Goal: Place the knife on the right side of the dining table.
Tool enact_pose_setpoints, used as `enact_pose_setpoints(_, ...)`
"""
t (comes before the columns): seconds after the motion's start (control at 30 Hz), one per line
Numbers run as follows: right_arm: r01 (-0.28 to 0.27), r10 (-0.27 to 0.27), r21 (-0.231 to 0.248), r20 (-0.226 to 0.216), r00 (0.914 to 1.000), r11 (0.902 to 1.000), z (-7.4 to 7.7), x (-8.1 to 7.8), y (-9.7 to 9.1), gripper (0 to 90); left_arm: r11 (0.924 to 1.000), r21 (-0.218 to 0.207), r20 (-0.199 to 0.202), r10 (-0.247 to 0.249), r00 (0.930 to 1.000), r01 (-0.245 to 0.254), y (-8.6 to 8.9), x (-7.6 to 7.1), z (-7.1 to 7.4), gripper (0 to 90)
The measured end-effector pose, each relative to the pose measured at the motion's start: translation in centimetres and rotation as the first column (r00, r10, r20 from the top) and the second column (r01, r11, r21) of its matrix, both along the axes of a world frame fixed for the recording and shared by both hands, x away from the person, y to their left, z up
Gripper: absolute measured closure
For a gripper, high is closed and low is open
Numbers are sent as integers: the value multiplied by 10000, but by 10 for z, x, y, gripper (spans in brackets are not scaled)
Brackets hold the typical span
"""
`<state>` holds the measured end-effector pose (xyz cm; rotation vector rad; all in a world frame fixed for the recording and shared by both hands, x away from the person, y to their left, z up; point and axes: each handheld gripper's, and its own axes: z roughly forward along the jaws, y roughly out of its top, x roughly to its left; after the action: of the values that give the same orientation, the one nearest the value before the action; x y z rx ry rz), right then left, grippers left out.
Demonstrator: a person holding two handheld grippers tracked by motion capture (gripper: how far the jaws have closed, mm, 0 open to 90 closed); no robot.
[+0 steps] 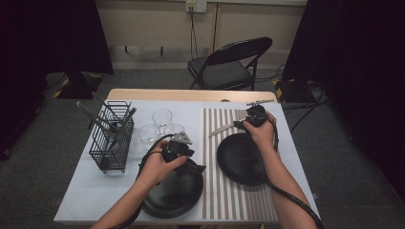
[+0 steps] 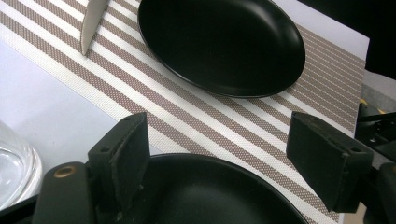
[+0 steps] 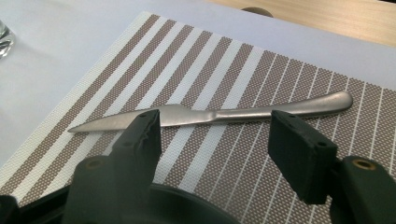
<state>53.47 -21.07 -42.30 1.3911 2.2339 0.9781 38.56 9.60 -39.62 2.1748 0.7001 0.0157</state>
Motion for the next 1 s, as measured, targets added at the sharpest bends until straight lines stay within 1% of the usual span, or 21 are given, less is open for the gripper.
enact_pose_setpoints(0.13,28,-28,-67,12,10000,10000,-3,5,1,378,10000,0,-10,-23,10000,23,1,-1,-1,212)
enact_pose_setpoints(0.17,46,-46,-84,-13,10000,10000,-3,6,1,394,10000,26,-84,2,10000,-2,3,-1,-1,212)
enact_pose_setpoints(0.2,17,-17,-70,-35,10000,10000,-4,8,1,396,10000,61,-73,2,10000,-2,3,-1,-1,212)
enact_pose_setpoints(0.27,28,-28,-85,-54,10000,10000,-5,10,1,396,10000,0,-52,31,10000,-31,4,-2,-2,212)
enact_pose_setpoints(0.37,49,-49,-138,-36,10000,9999,-5,15,1,416,10000,54,-60,-80,9999,81,5,-2,-2,212)
enact_pose_setpoints(0.5,110,-111,-282,-20,9999,9995,-5,21,3,435,9998,182,-21,-66,10000,67,6,-2,-2,212)
enact_pose_setpoints(0.57,213,-214,-295,-40,9998,9993,-5,23,3,448,9996,273,-25,-79,10000,79,6,-3,-3,211)
enact_pose_setpoints(0.63,243,-242,-305,49,9997,9992,-5,26,3,456,9997,233,-40,-105,9999,105,7,-3,-3,210)
enact_pose_setpoints(0.67,246,-245,-264,53,9997,9993,-6,28,3,461,9995,297,22,-89,10000,88,7,-3,-3,208)
enact_pose_setpoints(0.7,290,-290,-278,20,9996,9992,-6,29,3,463,9996,274,-49,-115,9999,116,7,-4,-3,208)
enact_pose_setpoints(0.83,407,-410,-395,-69,9991,9984,-10,34,2,484,9995,280,-44,-152,9999,153,8,-4,-4,207)
enact_pose_setpoints(0.9,379,-383,-421,-78,9992,9984,-12,36,2,493,9996,232,-29,-180,9998,181,9,-4,-5,207)
enact_pose_setpoints(0.93,363,-366,-475,-63,9993,9982,-13,37,2,497,9998,172,-62,-119,9999,121,9,-5,-6,207)
enact_pose_setpoints(1.0,323,-327,-488,-65,9994,9983,-14,39,2,502,9996,216,-88,-183,9998,185,9,-5,-6,207)
